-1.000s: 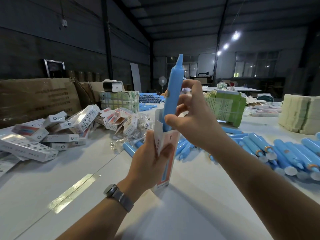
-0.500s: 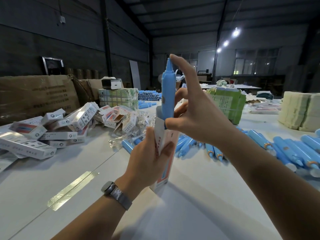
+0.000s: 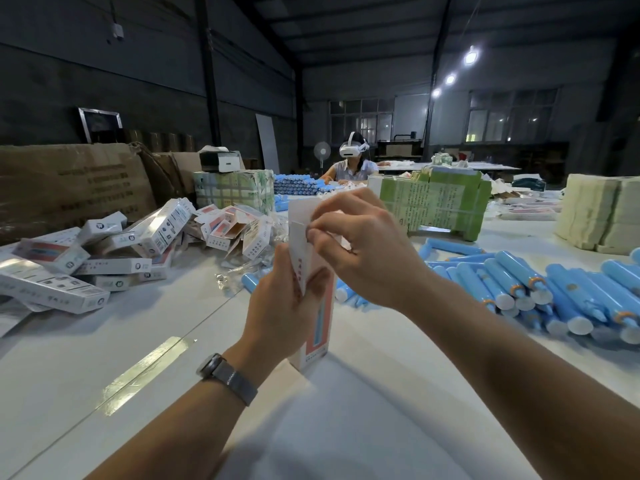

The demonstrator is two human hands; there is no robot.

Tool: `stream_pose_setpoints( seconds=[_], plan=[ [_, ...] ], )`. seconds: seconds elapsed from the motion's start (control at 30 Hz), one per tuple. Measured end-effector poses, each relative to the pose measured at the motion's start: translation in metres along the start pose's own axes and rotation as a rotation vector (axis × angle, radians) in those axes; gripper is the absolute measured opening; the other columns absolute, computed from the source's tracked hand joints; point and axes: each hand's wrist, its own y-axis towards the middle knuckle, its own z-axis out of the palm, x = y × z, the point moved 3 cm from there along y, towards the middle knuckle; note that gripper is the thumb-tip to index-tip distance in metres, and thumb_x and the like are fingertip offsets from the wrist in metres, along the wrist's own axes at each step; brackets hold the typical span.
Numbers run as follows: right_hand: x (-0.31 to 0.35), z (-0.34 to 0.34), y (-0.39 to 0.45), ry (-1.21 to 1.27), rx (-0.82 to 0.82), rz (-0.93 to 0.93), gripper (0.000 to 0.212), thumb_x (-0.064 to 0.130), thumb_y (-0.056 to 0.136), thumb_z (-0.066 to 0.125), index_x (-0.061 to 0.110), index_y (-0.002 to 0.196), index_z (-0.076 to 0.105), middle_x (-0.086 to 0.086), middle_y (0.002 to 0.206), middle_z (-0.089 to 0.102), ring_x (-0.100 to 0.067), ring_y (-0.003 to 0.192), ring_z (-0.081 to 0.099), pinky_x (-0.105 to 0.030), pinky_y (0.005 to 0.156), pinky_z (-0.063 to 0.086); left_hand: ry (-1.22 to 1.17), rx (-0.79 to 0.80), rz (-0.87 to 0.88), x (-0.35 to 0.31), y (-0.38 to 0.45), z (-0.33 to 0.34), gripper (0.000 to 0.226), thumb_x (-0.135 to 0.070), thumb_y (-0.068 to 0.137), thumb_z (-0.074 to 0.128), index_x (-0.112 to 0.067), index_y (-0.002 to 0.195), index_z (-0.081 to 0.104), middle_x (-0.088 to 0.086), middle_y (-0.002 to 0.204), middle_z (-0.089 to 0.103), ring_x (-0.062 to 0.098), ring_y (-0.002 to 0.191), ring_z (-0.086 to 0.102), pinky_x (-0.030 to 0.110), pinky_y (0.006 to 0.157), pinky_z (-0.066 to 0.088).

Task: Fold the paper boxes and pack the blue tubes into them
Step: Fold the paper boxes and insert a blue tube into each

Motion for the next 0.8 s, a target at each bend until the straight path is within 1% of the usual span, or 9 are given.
stream_pose_setpoints(
  seconds=[0.07, 0.17, 0.23, 0.3, 0.4, 0.5, 0.57, 0.67, 0.8],
  plan=[
    [-0.015, 0.000, -0.001, 0.034, -0.070, 0.074, 0.026, 0.027, 0.090, 0.054, 0.016, 0.102, 0.074, 0.006, 0.110, 0.060, -0.013, 0.109, 0.046, -0.018, 0.091, 0.034, 0.062, -0.043, 0.002, 0.006, 0.002, -0.005, 0.041, -0.063, 0.083, 0.044, -0.031, 0.104, 0.032, -0.006, 0.089, 0.064, 0.027, 0.074, 0.069, 0.049, 0.060, 0.058],
    [-0.052, 0.002, -0.007, 0.091, -0.155, 0.277, 0.022, 0.019, 0.088, 0.056, 0.016, 0.105, 0.070, 0.008, 0.102, 0.057, -0.013, 0.098, 0.055, -0.018, 0.085, 0.040, 0.096, -0.113, -0.045, 0.016, 0.003, -0.011, 0.036, -0.056, 0.087, 0.048, -0.029, 0.102, 0.030, -0.001, 0.101, 0.066, 0.026, 0.073, 0.068, 0.042, 0.058, 0.059],
    [-0.080, 0.015, -0.014, -0.002, -0.042, 0.406, 0.021, 0.012, 0.088, 0.061, 0.016, 0.107, 0.070, 0.004, 0.100, 0.062, -0.017, 0.097, 0.058, -0.026, 0.084, 0.045, 0.146, -0.144, -0.017, 0.016, 0.003, -0.012, 0.034, -0.055, 0.087, 0.049, -0.033, 0.098, 0.025, -0.001, 0.101, 0.065, 0.026, 0.071, 0.065, 0.036, 0.053, 0.056],
    [-0.105, 0.037, -0.022, -0.110, 0.156, 0.523, 0.029, 0.014, 0.088, 0.062, 0.018, 0.116, 0.068, -0.001, 0.112, 0.066, -0.020, 0.106, 0.057, -0.031, 0.090, 0.044, 0.147, -0.172, 0.016, 0.013, 0.002, -0.013, 0.038, -0.059, 0.087, 0.049, -0.031, 0.098, 0.025, 0.005, 0.104, 0.066, 0.027, 0.072, 0.064, 0.033, 0.051, 0.053],
    [-0.124, 0.070, -0.024, -0.125, 0.345, 0.637, 0.037, 0.023, 0.091, 0.059, 0.022, 0.128, 0.062, -0.005, 0.124, 0.064, -0.025, 0.118, 0.054, -0.035, 0.099, 0.045, 0.113, -0.183, 0.003, 0.013, 0.002, -0.014, 0.041, -0.063, 0.084, 0.044, -0.030, 0.099, 0.025, 0.008, 0.107, 0.066, 0.032, 0.078, 0.066, 0.048, 0.059, 0.058],
    [-0.125, 0.107, -0.011, -0.229, 0.506, 0.596, 0.041, 0.037, 0.091, 0.057, 0.026, 0.131, 0.059, -0.010, 0.130, 0.061, -0.029, 0.123, 0.050, -0.042, 0.102, 0.045, 0.111, -0.168, -0.010, 0.015, 0.001, -0.014, 0.039, -0.059, 0.085, 0.047, -0.031, 0.100, 0.025, 0.009, 0.109, 0.066, 0.035, 0.083, 0.067, 0.051, 0.063, 0.058],
    [-0.122, 0.131, -0.006, -0.372, 0.621, 0.551, 0.037, 0.037, 0.089, 0.055, 0.026, 0.123, 0.062, -0.013, 0.124, 0.060, -0.031, 0.120, 0.049, -0.041, 0.098, 0.045, 0.091, -0.163, -0.025, 0.017, 0.002, -0.014, 0.045, -0.063, 0.083, 0.044, -0.028, 0.104, 0.027, 0.009, 0.109, 0.066, 0.035, 0.085, 0.067, 0.051, 0.066, 0.058],
    [-0.126, 0.147, -0.002, -0.294, 0.574, 0.626, 0.019, 0.022, 0.086, 0.059, 0.020, 0.103, 0.068, -0.009, 0.108, 0.066, -0.027, 0.103, 0.058, -0.036, 0.088, 0.050, 0.068, -0.165, -0.038, 0.020, 0.003, -0.014, 0.049, -0.065, 0.081, 0.041, -0.024, 0.106, 0.029, 0.007, 0.108, 0.064, 0.033, 0.084, 0.068, 0.051, 0.066, 0.059],
    [-0.129, 0.140, 0.003, 0.016, 0.345, 0.715, 0.010, 0.016, 0.086, 0.066, 0.017, 0.095, 0.071, -0.002, 0.095, 0.072, -0.016, 0.087, 0.064, -0.027, 0.075, 0.052, 0.047, -0.147, -0.035, 0.019, 0.003, -0.013, 0.047, -0.064, 0.084, 0.041, -0.025, 0.106, 0.027, 0.003, 0.108, 0.062, 0.031, 0.085, 0.068, 0.050, 0.065, 0.060]
  ],
)
